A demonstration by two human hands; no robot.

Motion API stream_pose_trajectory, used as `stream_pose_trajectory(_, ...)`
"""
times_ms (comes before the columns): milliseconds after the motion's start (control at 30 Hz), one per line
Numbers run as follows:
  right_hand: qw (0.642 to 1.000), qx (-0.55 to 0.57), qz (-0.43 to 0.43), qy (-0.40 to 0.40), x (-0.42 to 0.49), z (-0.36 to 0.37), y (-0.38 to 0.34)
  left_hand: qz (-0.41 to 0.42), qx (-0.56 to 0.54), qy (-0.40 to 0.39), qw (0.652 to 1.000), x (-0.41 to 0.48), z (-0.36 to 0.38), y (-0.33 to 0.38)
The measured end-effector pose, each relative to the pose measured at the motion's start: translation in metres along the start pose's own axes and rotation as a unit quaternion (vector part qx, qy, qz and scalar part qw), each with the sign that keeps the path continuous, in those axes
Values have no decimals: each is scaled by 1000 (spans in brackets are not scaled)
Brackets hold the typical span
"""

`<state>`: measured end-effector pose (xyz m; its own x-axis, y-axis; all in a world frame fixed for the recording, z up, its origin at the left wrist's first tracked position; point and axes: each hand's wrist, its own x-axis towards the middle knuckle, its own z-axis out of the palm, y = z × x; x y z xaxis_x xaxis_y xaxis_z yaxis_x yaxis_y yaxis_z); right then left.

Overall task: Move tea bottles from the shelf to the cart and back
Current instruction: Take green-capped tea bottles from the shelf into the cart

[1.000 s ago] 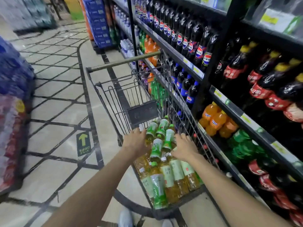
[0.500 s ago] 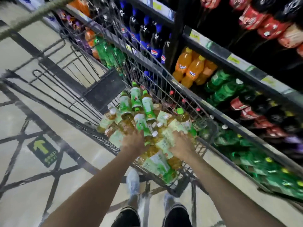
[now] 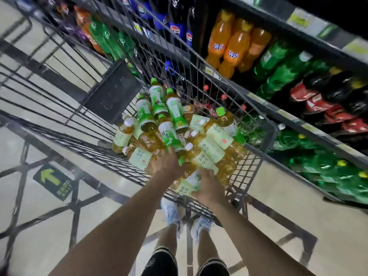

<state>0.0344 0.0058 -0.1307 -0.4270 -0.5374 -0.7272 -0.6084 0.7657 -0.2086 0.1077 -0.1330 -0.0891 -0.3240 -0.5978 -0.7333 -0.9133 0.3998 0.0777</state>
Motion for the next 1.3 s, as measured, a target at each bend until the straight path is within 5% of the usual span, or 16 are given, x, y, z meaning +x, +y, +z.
stream_pose_trajectory(267, 997, -43, -14, 68, 7, 16, -2, -14, -35, 8, 999, 8, 13, -13)
stream_pose_trajectory(533, 992, 115, -42, 41, 0, -8, 16, -15, -29, 19, 999, 5, 6, -23)
stream_pose_trajectory(900, 932, 361, -40, 7, 30, -69, 9, -35, -108, 23, 993, 43, -11, -13)
stream_pose_trajectory(1300, 952, 306, -19, 21, 79, -81, -12, -69, -148, 23, 986, 71, -14, 1)
